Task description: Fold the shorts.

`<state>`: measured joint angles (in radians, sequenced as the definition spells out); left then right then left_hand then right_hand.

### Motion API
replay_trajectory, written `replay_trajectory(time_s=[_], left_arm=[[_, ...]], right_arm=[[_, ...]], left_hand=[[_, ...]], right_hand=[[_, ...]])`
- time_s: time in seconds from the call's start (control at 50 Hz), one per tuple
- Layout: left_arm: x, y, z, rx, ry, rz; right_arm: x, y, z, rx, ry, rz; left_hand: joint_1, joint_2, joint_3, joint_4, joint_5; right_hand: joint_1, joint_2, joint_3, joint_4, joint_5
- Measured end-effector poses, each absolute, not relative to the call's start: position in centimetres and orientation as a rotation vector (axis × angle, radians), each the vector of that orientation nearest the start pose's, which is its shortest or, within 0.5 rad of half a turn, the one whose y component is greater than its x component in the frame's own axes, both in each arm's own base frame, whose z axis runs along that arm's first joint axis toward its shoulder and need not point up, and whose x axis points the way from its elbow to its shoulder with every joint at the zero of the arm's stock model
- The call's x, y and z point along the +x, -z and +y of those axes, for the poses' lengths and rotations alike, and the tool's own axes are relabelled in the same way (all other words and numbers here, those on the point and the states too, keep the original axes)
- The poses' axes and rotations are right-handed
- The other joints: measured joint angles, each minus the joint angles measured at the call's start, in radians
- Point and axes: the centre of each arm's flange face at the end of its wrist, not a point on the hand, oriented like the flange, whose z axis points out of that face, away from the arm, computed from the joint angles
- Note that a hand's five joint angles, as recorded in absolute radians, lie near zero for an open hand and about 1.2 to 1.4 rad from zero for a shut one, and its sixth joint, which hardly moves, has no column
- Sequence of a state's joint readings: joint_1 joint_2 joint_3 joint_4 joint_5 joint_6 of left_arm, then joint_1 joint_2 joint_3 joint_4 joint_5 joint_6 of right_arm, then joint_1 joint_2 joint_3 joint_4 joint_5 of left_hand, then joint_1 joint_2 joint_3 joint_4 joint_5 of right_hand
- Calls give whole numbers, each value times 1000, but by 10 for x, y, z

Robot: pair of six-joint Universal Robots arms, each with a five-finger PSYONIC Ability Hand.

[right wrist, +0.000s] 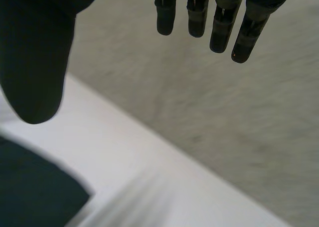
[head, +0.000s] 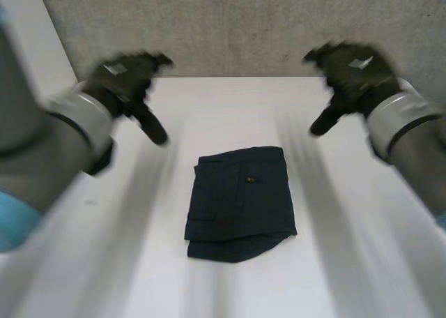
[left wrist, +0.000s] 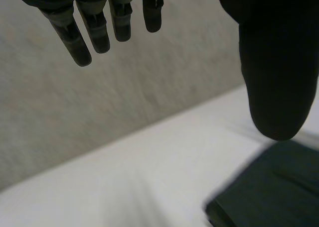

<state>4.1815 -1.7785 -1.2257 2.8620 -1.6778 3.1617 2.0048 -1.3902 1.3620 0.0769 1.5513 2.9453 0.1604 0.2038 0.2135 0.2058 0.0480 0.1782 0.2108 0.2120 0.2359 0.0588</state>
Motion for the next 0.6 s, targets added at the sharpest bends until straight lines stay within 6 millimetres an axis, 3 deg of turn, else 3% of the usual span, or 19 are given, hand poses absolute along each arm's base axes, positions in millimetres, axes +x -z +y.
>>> replay_trajectory(time_s=[0.1, 0.18, 0.6], left_arm=[[-247, -359, -233, 513, 2285, 2497], [-235, -370, -233, 481, 2289, 2521], [-233, -355, -235, 471, 2188, 2605]], right_arm=[[241, -337, -248, -540, 2140, 2057], [233, -341, -244, -520, 2129, 2088], [231, -331, -245, -501, 2054, 2125]], left_hand=[[0, 0, 0, 0, 0], [0, 0, 0, 0, 0], [0, 0, 0, 0, 0]], right_hand=[[0, 0, 0, 0, 0], [0, 0, 0, 0, 0], [0, 0, 0, 0, 0]])
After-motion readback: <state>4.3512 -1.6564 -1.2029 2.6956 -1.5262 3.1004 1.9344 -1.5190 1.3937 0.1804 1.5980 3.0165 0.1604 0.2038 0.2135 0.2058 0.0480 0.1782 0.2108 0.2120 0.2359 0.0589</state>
